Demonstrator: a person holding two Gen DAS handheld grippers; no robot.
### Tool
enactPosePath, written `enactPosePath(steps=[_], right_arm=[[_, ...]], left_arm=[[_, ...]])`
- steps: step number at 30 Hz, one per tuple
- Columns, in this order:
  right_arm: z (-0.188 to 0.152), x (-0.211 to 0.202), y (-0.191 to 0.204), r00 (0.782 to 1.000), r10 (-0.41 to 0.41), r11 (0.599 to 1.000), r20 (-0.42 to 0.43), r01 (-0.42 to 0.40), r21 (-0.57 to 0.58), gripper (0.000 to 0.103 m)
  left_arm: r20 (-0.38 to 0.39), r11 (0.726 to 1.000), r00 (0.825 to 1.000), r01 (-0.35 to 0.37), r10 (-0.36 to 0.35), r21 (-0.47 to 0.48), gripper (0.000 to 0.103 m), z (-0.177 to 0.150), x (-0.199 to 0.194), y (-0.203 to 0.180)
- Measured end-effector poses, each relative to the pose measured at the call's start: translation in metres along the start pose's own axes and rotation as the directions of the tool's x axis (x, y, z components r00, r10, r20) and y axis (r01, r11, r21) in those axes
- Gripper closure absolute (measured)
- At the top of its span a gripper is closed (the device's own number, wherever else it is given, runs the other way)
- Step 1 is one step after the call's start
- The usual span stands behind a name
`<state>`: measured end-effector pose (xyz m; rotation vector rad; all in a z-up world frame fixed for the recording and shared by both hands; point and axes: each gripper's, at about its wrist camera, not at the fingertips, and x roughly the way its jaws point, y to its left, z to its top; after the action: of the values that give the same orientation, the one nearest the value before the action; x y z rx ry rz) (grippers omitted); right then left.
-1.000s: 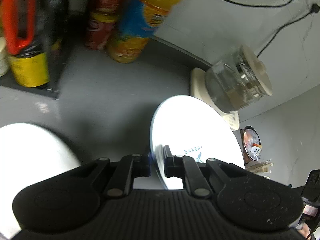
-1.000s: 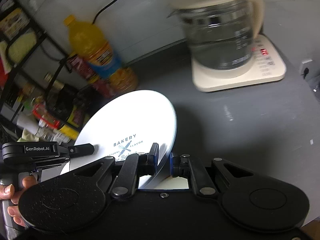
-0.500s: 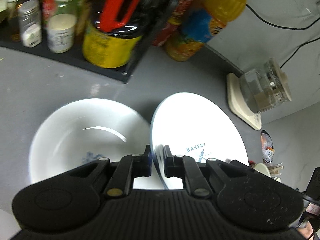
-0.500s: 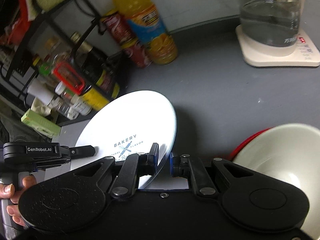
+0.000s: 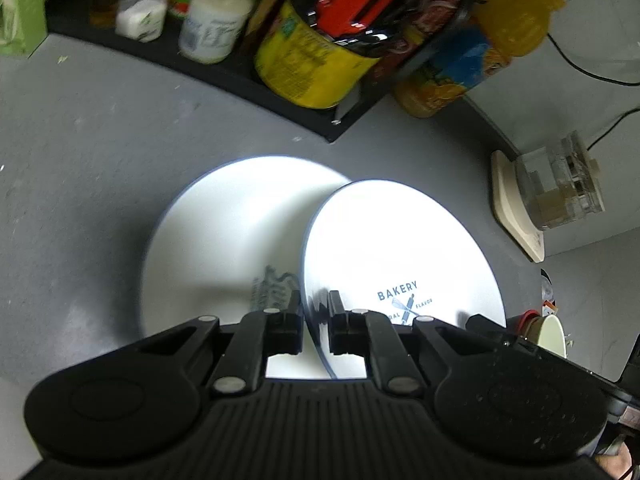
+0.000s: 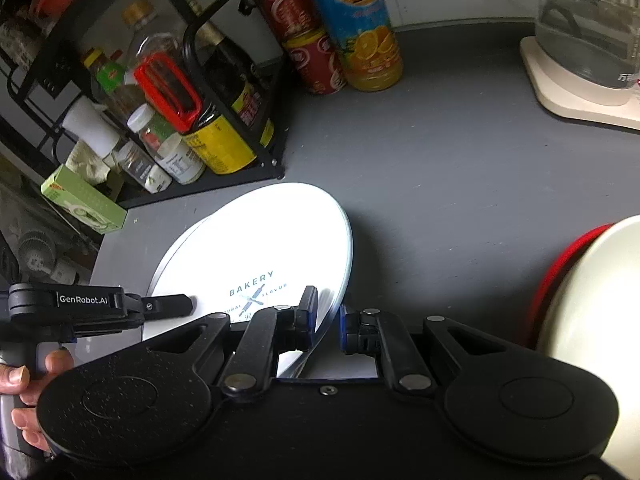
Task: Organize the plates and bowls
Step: 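Carry the 'BAKERY' plate with both grippers onto the plate stack, then open both grippers to release the 'BAKERY' plate on the stack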
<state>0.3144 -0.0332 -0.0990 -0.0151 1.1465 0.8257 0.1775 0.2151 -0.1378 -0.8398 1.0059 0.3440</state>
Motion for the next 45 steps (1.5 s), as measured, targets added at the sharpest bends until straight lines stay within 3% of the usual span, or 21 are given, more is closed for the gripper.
enactPosePath(steps=[21, 32, 45], right_arm=[[-0.019, 0.024, 0.027, 0.995, -0.081, 0.994, -0.056, 0.076, -0.075, 0.092], [-0.026, 0.04, 0.036, 0.99, -0.112, 0.99, -0.089, 0.102, -0.102, 0.082], [-0.021, 0.027, 0.035, 0.994, -0.081, 0.995, -0.067, 0.076, -0.068, 0.075]], left_arm=[[-0.059, 0.997, 0.997, -0.057, 0.054, -0.058, 0.09, -0.008, 0.015, 0.041], [-0.007, 0.99, 0.99, -0.14, 0.139, -0.032, 0.092, -0.001, 0.006, 0.047], [0.01, 0.987, 0.987, -0.163, 0.163, -0.003, 0.092, 0.008, 0.002, 0.046]])
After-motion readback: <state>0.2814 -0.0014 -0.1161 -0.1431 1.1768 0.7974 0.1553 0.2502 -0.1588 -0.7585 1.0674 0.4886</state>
